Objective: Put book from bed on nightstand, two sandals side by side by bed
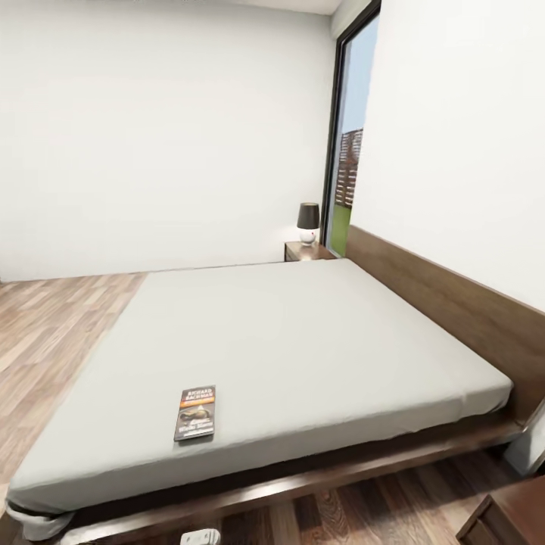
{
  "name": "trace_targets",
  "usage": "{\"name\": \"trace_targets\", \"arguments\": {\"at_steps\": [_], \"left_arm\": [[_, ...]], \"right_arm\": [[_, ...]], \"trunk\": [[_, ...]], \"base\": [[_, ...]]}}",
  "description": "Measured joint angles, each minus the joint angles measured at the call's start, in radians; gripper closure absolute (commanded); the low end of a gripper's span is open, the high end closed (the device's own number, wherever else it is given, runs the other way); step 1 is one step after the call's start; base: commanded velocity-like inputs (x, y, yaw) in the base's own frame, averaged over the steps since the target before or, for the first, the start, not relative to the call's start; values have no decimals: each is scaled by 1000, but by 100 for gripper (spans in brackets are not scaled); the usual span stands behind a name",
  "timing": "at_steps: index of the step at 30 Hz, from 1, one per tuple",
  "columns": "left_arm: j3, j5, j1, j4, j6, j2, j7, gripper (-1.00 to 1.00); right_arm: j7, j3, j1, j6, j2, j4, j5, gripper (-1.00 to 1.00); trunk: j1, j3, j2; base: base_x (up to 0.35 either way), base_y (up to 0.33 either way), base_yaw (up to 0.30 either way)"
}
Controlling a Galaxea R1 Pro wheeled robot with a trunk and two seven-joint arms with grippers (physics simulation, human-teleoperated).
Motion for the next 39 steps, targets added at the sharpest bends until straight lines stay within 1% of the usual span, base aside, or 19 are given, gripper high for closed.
{"name": "trace_targets", "arguments": {"at_steps": [20, 39], "left_arm": [[0, 0, 0, 0, 0, 0, 0, -100], [0, 0, 0, 0, 0, 0, 0, -100]], "right_arm": [[0, 0, 0, 0, 0, 0, 0, -100], [3, 0, 0, 0, 0, -1, 0, -100]], "trunk": [[0, 0, 0], [0, 0, 0]], "base": [[35, 0, 276], [0, 0, 15]]}}
